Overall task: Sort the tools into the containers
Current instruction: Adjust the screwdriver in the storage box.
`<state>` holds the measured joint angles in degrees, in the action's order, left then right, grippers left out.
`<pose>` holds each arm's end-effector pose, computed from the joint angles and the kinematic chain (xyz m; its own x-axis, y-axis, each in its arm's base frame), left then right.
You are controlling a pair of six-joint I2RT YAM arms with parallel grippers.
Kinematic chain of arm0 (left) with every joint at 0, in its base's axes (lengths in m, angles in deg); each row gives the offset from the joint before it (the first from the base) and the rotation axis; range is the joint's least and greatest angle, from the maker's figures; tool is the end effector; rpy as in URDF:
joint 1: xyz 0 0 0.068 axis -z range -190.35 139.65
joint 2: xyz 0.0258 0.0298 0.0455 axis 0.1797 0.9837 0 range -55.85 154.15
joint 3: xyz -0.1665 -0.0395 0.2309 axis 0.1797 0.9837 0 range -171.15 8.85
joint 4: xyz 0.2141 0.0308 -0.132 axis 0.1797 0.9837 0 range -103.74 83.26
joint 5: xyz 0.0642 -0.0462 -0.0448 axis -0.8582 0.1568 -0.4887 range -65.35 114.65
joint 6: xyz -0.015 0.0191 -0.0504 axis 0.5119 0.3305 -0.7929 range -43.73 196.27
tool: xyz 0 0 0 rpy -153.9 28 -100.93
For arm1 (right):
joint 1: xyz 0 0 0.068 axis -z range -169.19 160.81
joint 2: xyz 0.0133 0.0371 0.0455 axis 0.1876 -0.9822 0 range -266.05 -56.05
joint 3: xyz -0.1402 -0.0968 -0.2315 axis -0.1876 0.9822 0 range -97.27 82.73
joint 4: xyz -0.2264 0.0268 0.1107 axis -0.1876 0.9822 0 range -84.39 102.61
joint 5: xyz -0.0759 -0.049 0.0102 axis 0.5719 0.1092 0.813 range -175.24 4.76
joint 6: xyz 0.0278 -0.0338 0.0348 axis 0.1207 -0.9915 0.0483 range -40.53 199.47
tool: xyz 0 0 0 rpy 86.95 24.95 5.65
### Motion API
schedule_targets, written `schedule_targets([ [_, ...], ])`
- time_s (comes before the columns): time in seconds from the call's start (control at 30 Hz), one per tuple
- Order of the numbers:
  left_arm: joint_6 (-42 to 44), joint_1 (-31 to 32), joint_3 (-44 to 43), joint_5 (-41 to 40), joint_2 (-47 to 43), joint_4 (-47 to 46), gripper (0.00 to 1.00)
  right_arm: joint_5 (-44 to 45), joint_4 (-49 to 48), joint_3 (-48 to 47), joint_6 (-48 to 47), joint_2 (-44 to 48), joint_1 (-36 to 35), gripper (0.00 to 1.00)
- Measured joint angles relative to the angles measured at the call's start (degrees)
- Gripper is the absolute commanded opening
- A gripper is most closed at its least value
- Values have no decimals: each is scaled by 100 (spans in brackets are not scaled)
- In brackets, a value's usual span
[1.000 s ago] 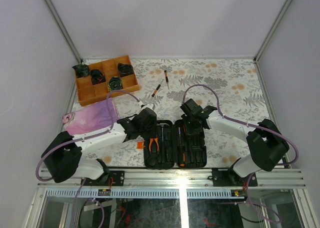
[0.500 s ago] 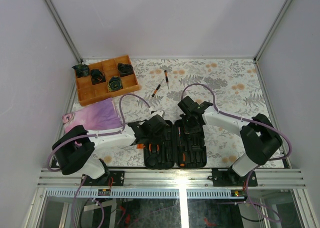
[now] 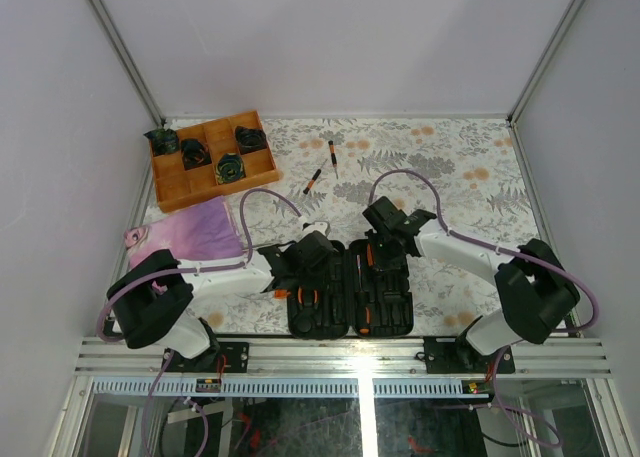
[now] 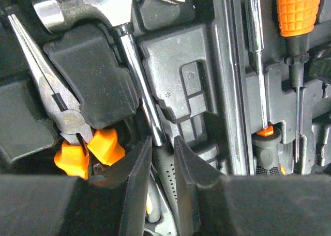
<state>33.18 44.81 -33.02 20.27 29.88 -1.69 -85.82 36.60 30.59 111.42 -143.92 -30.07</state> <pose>0.1591 -0.2234 0.1780 -0.8879 0.0832 -0.4525 0.2564 0.9060 -0.3367 0.2122 0.1843 0.1996 -0.9372 -0.1114 -0.3305 -0.1903 0.9574 0.2170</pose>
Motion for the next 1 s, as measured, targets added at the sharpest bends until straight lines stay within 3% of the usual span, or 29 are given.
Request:
schedule_targets([
  [0.23,-17,0,0,-11,15,-11,22,4,-50,55,105,428,0,22],
  [0.57,-17,0,0,-13,26,-20,22,-44,-179,138,129,105,0,21],
  [0.8,-15,0,0,-13,31,-22,20,-61,-151,109,140,-37,-9,10],
  [1.0,-15,-2,-2,-13,50,-31,12,-42,94,-122,142,-251,-39,2],
])
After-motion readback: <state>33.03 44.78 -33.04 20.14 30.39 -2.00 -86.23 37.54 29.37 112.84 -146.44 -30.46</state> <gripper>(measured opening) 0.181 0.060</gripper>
